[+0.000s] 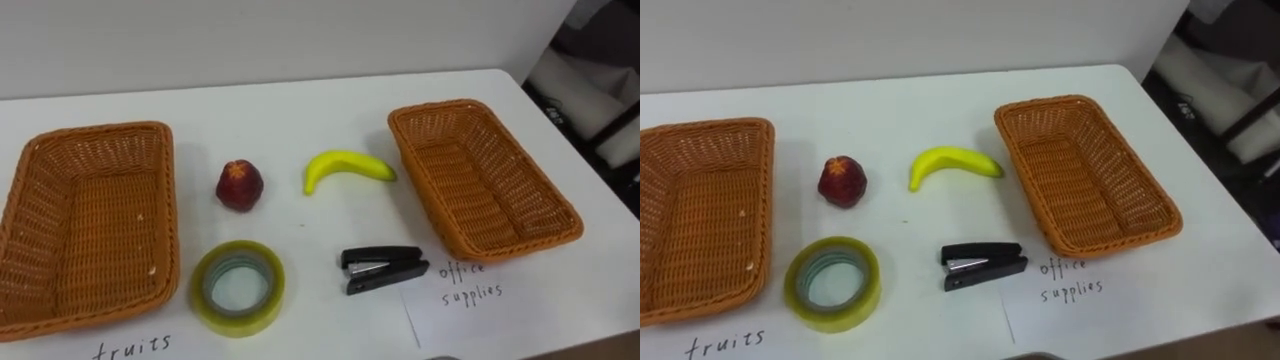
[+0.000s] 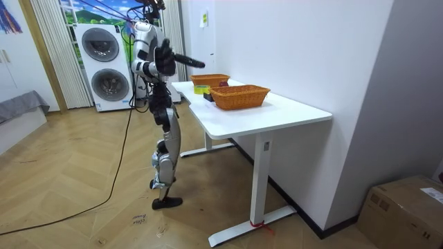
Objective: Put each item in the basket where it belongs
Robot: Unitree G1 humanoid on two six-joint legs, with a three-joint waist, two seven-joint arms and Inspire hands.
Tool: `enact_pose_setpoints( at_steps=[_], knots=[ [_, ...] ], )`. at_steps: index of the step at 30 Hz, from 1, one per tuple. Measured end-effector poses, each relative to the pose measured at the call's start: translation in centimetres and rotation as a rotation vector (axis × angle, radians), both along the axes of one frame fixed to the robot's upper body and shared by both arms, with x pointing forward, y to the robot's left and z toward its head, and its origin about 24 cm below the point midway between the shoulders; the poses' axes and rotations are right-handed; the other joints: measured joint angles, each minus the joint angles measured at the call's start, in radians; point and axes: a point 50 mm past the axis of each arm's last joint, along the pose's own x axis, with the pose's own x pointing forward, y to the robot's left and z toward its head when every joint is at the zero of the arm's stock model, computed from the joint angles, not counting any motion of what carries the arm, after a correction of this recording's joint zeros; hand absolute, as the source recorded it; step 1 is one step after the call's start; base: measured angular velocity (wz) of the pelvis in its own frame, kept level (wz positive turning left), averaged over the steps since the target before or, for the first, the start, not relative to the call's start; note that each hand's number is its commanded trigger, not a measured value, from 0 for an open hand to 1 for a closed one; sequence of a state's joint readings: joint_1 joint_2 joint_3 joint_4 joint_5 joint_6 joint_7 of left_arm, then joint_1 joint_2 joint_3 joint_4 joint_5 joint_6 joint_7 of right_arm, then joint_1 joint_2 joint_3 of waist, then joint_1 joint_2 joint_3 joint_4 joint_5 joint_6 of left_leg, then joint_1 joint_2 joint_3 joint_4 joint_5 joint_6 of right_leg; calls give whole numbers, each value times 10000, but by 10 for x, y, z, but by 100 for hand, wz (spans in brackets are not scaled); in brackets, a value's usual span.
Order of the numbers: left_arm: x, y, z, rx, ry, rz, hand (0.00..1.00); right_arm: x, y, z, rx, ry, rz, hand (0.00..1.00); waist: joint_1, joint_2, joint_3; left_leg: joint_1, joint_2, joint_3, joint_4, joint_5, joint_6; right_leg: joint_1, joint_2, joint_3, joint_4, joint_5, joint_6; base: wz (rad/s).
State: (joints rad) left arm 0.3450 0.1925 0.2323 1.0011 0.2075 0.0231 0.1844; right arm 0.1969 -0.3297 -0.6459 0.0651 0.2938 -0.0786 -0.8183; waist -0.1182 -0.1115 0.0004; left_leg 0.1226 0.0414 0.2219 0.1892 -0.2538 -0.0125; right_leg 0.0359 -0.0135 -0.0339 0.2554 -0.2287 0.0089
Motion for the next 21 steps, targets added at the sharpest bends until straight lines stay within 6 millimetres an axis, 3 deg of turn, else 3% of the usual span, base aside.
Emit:
enact_pose_setpoints(
  at_steps=[4,11,16,18,21],
  knots=[
    [1,-1,0,-44,-28,-40,0,8,10,21,-1080,-288,443,0,170,-18,45,-78,3,4,32,-1,1,-85,0,15,-27,-1,-1,0],
    [-2,-2,-1,-132,119,-31,0,23,28,56,-3029,-817,1075,0,389,78,40,-77,-2,-33,11,-1,3,-63,-4,-11,-8,3,-5,0],
    [-4,-4,-3,-256,252,-114,0,37,41,71,-3584,-1452,1623,0,438,44,31,-65,-1,-109,91,-1,3,-5,-20,-89,6,4,-7,4],
    [-5,-6,-4,-350,366,-246,0,45,48,76,-3802,-1653,2000,0,418,135,34,-71,2,-117,96,0,3,-5,-21,-109,1,4,-6,0],
    [-4,-6,-4,-396,347,-263,0,51,53,79,-4259,-1482,2324,0,601,12,32,-37,8,-134,92,1,1,5,-20,-144,33,5,-8,0]
  ],
)
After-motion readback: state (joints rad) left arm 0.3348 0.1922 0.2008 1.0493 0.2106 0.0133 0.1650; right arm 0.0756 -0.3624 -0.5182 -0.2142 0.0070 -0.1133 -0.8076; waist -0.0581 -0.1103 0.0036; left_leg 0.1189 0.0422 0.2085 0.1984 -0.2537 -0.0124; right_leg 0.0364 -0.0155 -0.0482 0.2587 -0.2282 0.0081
